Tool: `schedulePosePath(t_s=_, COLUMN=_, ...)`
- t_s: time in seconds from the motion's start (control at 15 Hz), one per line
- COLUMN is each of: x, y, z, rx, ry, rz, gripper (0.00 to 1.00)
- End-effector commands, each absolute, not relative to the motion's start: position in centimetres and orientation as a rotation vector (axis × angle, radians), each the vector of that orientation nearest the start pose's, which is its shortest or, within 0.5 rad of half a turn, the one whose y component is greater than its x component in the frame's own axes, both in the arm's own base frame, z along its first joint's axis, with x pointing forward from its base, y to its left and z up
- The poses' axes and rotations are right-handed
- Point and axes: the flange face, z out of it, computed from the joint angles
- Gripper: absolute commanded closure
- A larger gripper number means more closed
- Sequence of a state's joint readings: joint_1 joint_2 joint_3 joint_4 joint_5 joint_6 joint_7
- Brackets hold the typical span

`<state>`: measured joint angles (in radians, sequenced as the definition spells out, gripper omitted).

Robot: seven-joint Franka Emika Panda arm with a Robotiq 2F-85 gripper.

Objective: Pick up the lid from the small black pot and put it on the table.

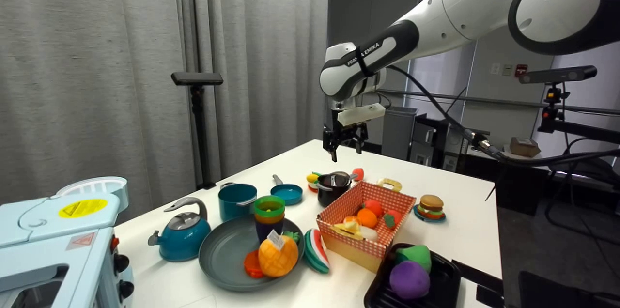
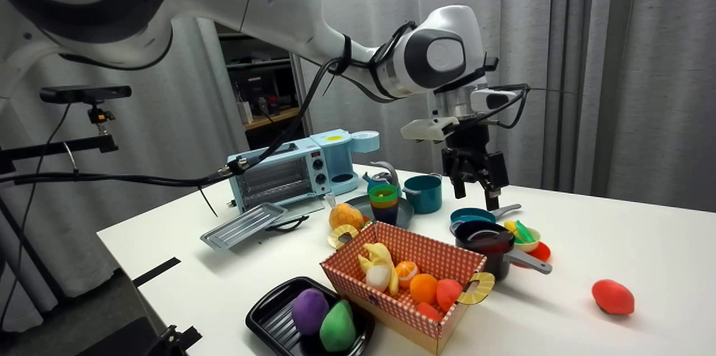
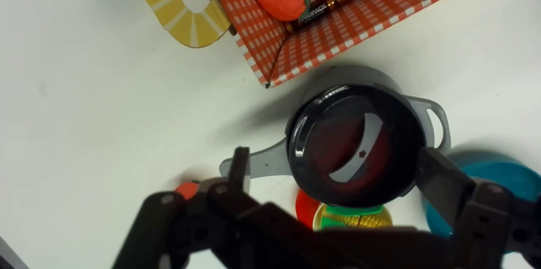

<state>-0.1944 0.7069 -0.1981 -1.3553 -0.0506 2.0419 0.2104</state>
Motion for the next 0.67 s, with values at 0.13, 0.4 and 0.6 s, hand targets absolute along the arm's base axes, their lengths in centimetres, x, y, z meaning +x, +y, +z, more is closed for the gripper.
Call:
schedulePosePath(t_s=0.13, x=67.8, y=-25.1, z=29.8, rx=-3.217, ry=0.835, rz=0.055, gripper=0.00)
schedulePosePath(t_s=0.4, x=68.3, y=-25.4, z=27.8, rx=-3.215, ry=0.868, rz=0.034, gripper=0.00)
schedulePosePath(t_s=0.6, x=68.9, y=-25.9, z=26.8, rx=-3.227, ry=0.865, rz=-0.023, gripper=0.00)
